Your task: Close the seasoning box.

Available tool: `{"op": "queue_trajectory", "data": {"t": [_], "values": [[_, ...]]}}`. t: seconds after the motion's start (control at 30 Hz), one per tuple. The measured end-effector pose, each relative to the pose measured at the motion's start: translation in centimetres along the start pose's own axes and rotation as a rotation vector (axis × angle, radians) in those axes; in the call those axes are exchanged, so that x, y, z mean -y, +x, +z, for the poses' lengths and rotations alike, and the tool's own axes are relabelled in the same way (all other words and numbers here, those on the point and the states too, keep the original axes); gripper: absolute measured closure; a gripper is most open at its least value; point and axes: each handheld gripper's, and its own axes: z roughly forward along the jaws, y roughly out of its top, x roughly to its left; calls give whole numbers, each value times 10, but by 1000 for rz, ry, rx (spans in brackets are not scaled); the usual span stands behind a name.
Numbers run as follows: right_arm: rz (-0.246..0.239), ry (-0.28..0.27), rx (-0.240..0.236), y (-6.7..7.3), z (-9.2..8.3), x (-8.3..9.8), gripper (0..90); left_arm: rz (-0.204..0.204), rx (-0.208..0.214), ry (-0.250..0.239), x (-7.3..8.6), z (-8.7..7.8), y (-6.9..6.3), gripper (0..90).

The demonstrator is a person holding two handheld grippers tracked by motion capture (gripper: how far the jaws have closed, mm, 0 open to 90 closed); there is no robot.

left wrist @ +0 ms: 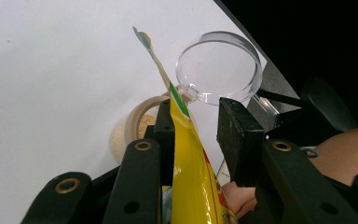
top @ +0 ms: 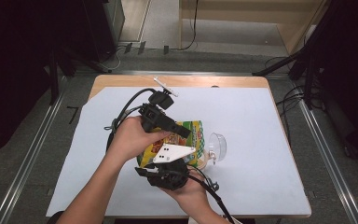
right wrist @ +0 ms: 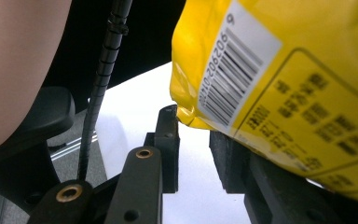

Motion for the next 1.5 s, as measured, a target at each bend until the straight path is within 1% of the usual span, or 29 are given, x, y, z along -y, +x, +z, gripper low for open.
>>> {"op": "queue_trajectory", "data": {"t": [0.2,0.3,0.63,0.97,1.17,1.5], "values": [[12,-1,-1,0,-1,-1,744,3,-2,-2,0,0,-2,695],[6,-5,1,1,-1,-1,744,9,-3,-2,-1,-1,-4,693],[9,0,-1,-1,-1,-1,743,3,0,-3,-1,0,-1,693],[7,4,3,-1,-1,-1,743,6,-5,-3,-2,1,-2,694],[10,6,4,-2,-1,0,742,6,-11,5,-2,3,-2,693],[11,6,5,-2,-1,0,743,5,-10,4,-2,3,-2,693]]}}
